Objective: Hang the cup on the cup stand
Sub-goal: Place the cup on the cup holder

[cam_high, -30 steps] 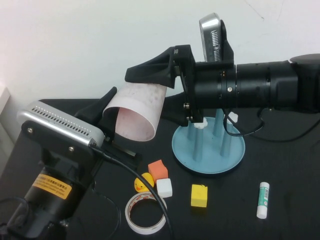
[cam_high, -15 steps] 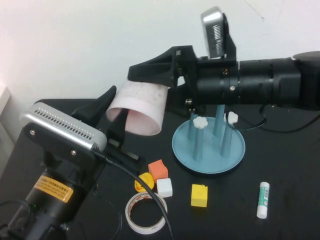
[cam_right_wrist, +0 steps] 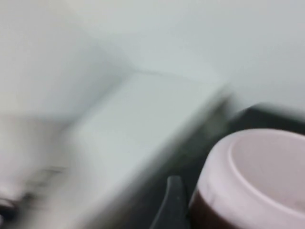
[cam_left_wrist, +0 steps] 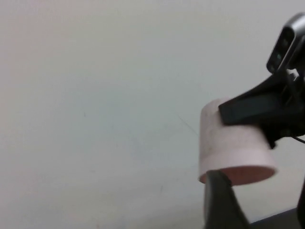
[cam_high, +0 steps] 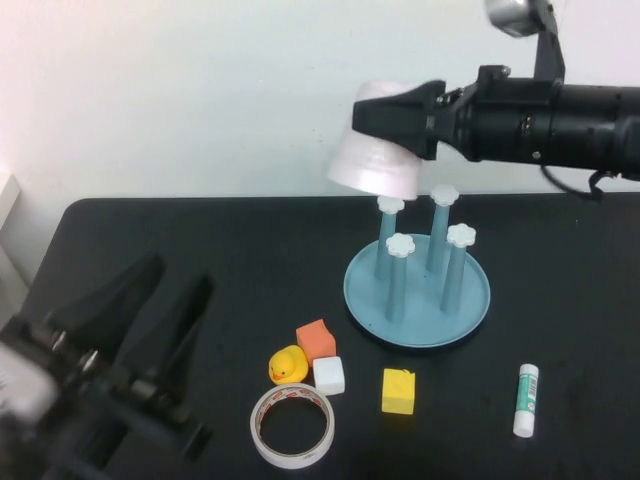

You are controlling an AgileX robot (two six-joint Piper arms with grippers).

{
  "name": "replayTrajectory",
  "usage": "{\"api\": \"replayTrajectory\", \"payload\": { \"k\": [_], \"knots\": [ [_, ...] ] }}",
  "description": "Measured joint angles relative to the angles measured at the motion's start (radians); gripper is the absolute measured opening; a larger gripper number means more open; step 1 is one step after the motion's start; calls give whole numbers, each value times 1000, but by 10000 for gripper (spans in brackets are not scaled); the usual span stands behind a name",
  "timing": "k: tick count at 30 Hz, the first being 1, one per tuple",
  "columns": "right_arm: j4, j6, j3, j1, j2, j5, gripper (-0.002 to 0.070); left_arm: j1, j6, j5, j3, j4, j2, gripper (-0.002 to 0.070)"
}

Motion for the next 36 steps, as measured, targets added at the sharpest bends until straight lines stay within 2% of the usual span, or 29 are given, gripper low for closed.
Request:
{"api": "replayTrajectory", "payload": {
  "k": [5,7,10,25,36],
  "knots": [
    [4,-360,-2,4,8,-187,592,0,-128,0,101,12,-86,134],
    [8,-441,-8,4,21,-230,592,0,-155,0,132,20,-95,67],
    [16,-514,-26,4,63,-268,592,0,-200,0,170,33,-95,18],
    [21,-599,-283,4,381,-269,592,0,-252,2,192,45,-95,0],
    [24,-591,-309,4,480,-293,611,0,-232,6,212,45,-96,0]
  ]
}}
